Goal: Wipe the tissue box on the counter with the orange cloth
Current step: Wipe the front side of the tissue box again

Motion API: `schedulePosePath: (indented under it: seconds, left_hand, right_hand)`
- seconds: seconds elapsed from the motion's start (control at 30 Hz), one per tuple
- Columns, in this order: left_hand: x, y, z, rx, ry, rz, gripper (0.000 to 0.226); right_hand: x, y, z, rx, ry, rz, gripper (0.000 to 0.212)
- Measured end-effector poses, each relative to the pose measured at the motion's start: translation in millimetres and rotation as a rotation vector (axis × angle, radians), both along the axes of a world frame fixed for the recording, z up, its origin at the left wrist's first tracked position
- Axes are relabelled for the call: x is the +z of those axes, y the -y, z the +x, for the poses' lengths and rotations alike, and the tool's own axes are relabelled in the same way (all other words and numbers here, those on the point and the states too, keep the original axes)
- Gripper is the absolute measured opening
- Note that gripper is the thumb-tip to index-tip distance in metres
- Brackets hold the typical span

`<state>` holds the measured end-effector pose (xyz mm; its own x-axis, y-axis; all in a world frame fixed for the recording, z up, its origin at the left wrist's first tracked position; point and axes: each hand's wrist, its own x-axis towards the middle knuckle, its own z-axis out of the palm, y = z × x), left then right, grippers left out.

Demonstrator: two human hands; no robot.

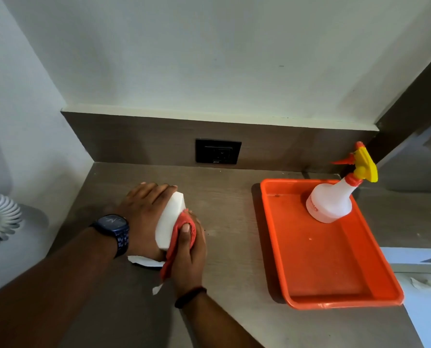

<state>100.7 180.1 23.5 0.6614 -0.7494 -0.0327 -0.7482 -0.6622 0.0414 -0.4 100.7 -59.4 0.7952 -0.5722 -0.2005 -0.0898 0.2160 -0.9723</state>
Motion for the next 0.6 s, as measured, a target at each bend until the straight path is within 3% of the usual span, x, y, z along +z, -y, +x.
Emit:
schedulePosePath:
  seconds: [0.13,0.3,0.43,0.6]
  left_hand:
    - [-7,-2,1,0.019,-0.012,-0.014,0.126]
    - [-6,1,-2,0.068,0.015,-0.008,0.131]
    - [-5,0,0,0.047,-0.008,0.010,0.131]
    - [-8,-2,2,0.038,0.015,-0.005,0.128]
  right_hand:
    - [19,12,20,0.010,0.035,-0.067,0.055]
    - [1,18,40,-0.011,-0.063,0.024,0.091]
    - [-19,2,15,-0.023,-0.121,0.084,0.075]
    - [14,4,14,0.009,0.002,0.042,0.082]
